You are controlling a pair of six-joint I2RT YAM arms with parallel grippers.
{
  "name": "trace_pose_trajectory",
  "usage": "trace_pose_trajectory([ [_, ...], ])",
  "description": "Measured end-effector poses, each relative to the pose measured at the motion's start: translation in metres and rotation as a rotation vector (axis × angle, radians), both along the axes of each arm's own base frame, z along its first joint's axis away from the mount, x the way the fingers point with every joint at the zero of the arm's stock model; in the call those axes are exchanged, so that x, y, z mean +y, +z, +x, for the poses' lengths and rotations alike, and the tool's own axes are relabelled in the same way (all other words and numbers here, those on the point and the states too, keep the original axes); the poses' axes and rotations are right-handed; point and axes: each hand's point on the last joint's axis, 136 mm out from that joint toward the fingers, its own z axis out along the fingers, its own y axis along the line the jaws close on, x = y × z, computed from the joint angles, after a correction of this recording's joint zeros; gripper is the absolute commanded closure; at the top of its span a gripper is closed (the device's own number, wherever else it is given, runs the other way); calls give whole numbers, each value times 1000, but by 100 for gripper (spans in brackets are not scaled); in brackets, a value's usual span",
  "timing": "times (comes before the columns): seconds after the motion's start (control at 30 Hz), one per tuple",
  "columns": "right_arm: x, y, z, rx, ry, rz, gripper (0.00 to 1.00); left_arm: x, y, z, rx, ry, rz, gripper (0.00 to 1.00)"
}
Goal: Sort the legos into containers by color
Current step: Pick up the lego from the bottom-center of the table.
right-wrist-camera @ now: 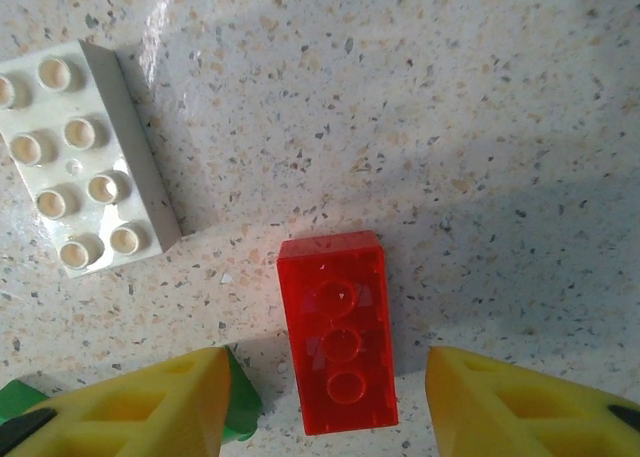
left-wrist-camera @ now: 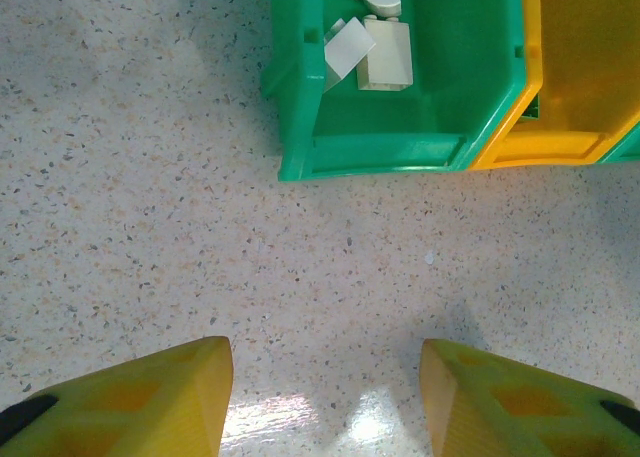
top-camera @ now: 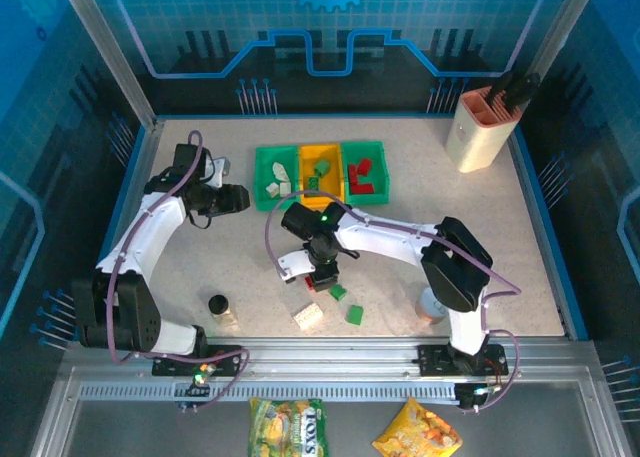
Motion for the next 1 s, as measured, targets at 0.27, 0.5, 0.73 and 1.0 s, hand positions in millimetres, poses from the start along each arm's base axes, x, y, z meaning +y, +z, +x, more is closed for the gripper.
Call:
trace_pose_trajectory([
  [0.27,-4,-26,0,-9,12,-82,42,0,0,0,0,0,0,47],
  [0.5,-2,-35,3,-23,13,-96,45,0,0,0,0,0,0,47],
  [0.73,-2,-44,1,-13,12,-114,55,0,0,0,0,0,0,47],
  [1.0,2,-40,5,-21,7,-102,62,0,0,0,0,0,0,47],
])
